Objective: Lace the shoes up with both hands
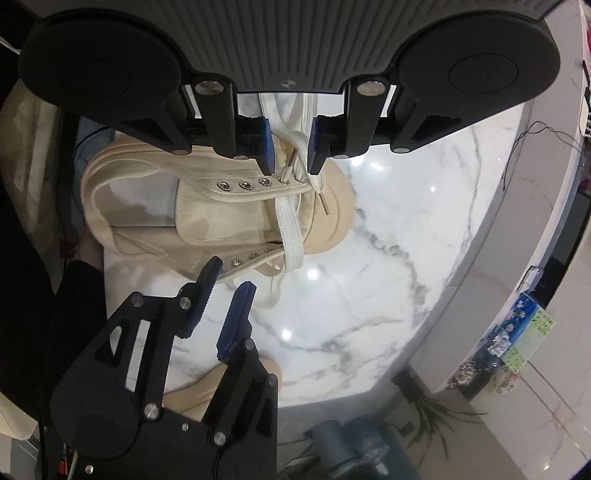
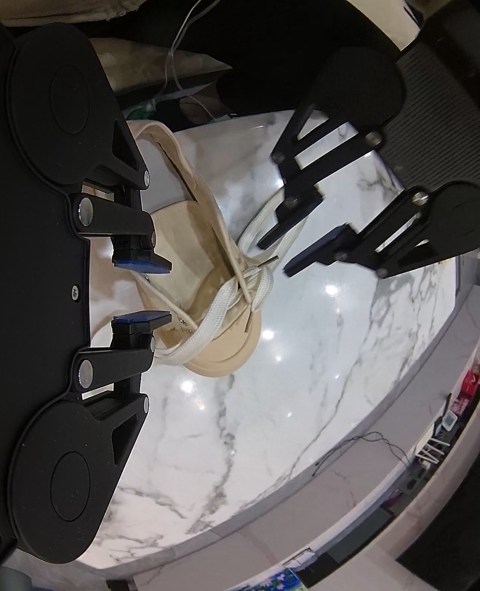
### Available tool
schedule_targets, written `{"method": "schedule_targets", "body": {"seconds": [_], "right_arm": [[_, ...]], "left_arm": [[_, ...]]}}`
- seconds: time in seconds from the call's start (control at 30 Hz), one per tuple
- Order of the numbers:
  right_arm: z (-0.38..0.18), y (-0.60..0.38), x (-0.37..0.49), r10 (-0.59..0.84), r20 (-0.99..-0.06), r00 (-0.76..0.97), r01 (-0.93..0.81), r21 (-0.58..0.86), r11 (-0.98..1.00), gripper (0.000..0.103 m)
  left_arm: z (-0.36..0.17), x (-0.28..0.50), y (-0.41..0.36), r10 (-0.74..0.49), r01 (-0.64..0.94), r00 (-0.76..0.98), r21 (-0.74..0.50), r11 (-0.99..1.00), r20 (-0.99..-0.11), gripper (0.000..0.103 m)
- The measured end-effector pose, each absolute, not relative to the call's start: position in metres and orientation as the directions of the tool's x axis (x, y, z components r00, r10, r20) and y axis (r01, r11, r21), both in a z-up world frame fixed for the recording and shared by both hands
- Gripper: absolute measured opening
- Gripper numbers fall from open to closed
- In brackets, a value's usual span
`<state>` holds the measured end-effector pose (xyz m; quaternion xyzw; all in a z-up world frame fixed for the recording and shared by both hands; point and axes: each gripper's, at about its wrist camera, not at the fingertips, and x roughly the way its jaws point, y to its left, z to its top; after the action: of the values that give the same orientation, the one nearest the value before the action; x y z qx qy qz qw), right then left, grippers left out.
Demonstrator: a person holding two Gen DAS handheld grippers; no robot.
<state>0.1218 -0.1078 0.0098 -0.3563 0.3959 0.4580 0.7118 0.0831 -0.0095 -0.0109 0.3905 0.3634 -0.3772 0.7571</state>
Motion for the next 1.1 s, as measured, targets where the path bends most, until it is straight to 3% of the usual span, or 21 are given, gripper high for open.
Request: {"method": "schedule_targets", "body": {"seconds": [0.13,0.27,0.37,0.73,1.1], "right_arm": [[0.006,-0.112,0.127,0.382,-0.891,0.244,-0.935,-0.112,0.336,0.019],[0.003,-0.116,0.131,0.396,-0.891,0.219,-0.936,-0.077,0.345,0.019],[0.002,-0.117,0.132,0.405,-0.890,0.208,-0.937,-0.062,0.345,0.019],[0.003,-0.118,0.126,0.391,-0.895,0.213,-0.925,-0.056,0.375,0.015],[0.021,-0.121,0.108,0.367,-0.884,0.289,-0.905,-0.127,0.407,0.015]], "left_arm": [[-0.021,0.092,-0.010,-0.291,0.870,0.423,0.296,0.395,-0.858,0.017],[-0.026,0.096,-0.012,-0.305,0.883,0.395,0.266,0.386,-0.867,0.005],[-0.027,0.099,-0.012,-0.311,0.886,0.380,0.246,0.393,-0.871,0.003],[-0.006,0.089,0.001,-0.305,0.856,0.404,0.239,0.458,-0.862,0.002],[0.064,0.047,0.023,-0.298,0.779,0.518,0.298,0.551,-0.802,0.002]]}}
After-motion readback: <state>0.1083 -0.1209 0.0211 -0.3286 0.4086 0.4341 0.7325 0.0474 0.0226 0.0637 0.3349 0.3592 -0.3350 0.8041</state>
